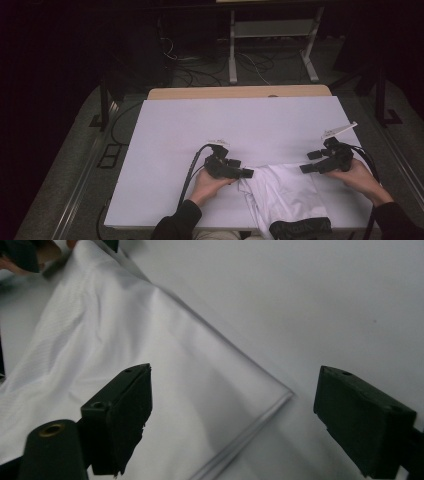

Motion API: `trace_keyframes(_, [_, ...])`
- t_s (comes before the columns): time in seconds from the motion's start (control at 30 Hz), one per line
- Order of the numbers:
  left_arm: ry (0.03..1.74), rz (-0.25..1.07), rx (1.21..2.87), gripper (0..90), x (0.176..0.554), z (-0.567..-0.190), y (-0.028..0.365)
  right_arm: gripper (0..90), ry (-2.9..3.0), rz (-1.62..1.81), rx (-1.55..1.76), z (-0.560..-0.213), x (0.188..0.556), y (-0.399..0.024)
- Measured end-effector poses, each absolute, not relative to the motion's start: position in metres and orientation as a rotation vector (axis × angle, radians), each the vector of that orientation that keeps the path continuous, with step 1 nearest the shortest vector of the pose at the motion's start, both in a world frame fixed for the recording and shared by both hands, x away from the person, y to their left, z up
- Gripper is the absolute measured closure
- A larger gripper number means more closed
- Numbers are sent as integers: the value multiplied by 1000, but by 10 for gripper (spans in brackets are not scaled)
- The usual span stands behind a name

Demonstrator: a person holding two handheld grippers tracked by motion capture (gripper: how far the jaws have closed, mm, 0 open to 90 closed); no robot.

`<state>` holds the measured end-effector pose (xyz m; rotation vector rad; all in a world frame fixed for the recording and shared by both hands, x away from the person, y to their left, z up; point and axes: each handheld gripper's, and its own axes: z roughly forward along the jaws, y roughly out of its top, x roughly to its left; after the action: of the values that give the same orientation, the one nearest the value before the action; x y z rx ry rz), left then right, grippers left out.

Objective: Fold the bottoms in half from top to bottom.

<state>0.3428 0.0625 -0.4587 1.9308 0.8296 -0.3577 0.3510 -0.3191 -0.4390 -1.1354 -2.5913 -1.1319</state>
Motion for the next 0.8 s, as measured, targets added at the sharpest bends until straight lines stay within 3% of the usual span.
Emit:
trace_keyframes(0.17, [831, -387, 1944, 191, 344, -462, 59, 232, -2587, -1108, -1139, -445, 356, -320])
trace_keyframes(0.43, [819, -432, 1959, 274, 346, -467, 54, 468, -2638, -1096, -1089, -449, 356, -316])
trace_keyframes(0.47, [817, -437, 1959, 338, 346, -467, 52, 507, -2642, -1096, -1081, -449, 355, -316])
trace_keyframes(0.57, [804, -460, 1965, 417, 345, -468, 49, 643, -2651, -1095, -1085, -449, 355, -315])
trace_keyframes(0.73, [792, -469, 1985, 709, 345, -469, 49, 779, -2633, -1073, -1083, -450, 356, -315])
trace_keyframes(0.77, [787, -458, 1991, 815, 344, -468, 49, 822, -2613, -1071, -1076, -450, 356, -315])
trace_keyframes(0.8, [784, -452, 1995, 828, 344, -467, 49, 832, -2607, -1073, -1072, -449, 356, -315])
